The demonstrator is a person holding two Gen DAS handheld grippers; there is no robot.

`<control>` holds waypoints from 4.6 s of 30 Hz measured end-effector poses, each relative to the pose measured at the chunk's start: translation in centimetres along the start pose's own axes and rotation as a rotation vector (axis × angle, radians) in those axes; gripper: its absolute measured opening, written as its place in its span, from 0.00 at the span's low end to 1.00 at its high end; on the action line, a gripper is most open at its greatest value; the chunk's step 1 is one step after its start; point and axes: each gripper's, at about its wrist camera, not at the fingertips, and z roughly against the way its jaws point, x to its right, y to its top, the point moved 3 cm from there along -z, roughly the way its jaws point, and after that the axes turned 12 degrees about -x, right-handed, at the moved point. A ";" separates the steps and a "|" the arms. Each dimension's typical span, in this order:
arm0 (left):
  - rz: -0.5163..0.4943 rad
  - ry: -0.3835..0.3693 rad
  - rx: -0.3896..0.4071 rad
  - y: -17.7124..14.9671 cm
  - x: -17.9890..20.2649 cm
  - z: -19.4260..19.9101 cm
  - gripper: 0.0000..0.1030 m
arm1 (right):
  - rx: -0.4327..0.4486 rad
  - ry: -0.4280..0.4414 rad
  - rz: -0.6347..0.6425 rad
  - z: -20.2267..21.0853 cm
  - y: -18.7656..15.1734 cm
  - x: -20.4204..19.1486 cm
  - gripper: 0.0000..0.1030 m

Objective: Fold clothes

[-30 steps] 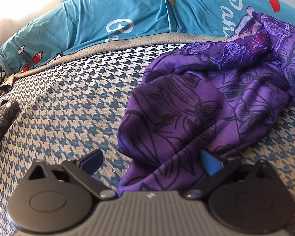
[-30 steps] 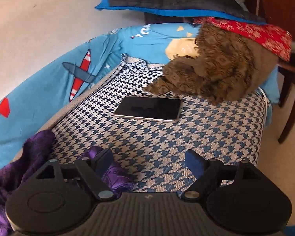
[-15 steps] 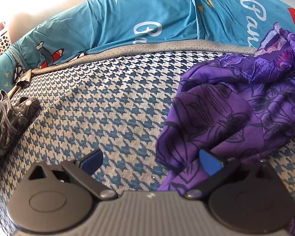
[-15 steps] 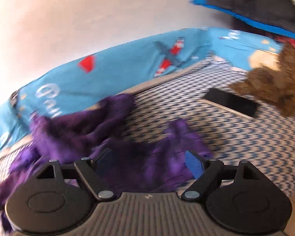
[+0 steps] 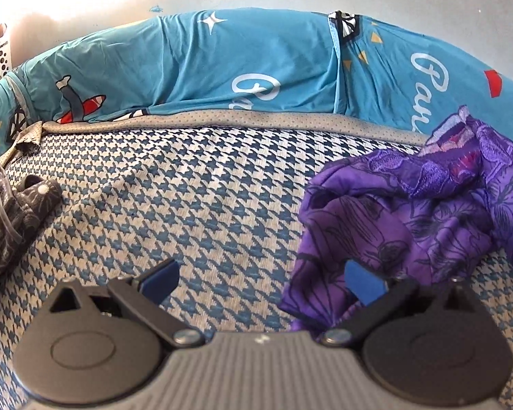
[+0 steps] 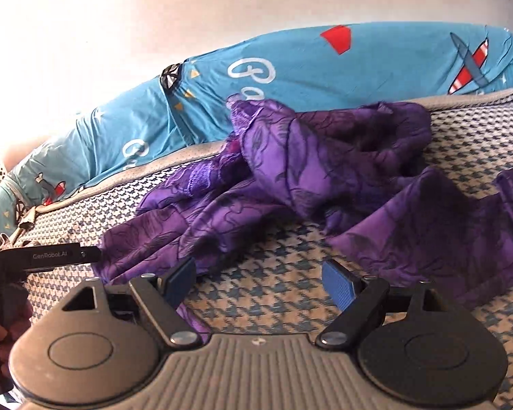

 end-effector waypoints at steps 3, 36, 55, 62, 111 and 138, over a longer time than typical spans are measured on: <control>0.027 -0.009 0.014 0.2 -1.1 0.4 1.00 | -0.029 0.059 -0.041 -1.8 0.0 -1.2 0.78; 0.092 -0.001 0.060 0.3 -6.3 0.8 1.00 | 0.058 0.097 -0.117 -10.8 2.1 -9.6 0.10; 0.246 0.125 0.195 1.2 -12.4 3.8 1.00 | 0.035 0.625 0.376 -5.1 -2.3 -22.3 0.10; 0.264 0.128 0.178 1.0 -13.4 3.6 1.00 | -0.017 0.553 0.643 -4.6 -6.3 -25.2 0.36; -0.063 -0.112 -0.037 -0.3 -2.8 -0.8 1.00 | 0.189 -0.066 0.436 -7.8 7.9 -9.6 0.15; -0.010 -0.190 -0.049 3.4 0.3 -5.4 1.00 | 0.448 -0.124 0.033 -6.5 17.4 -4.5 0.10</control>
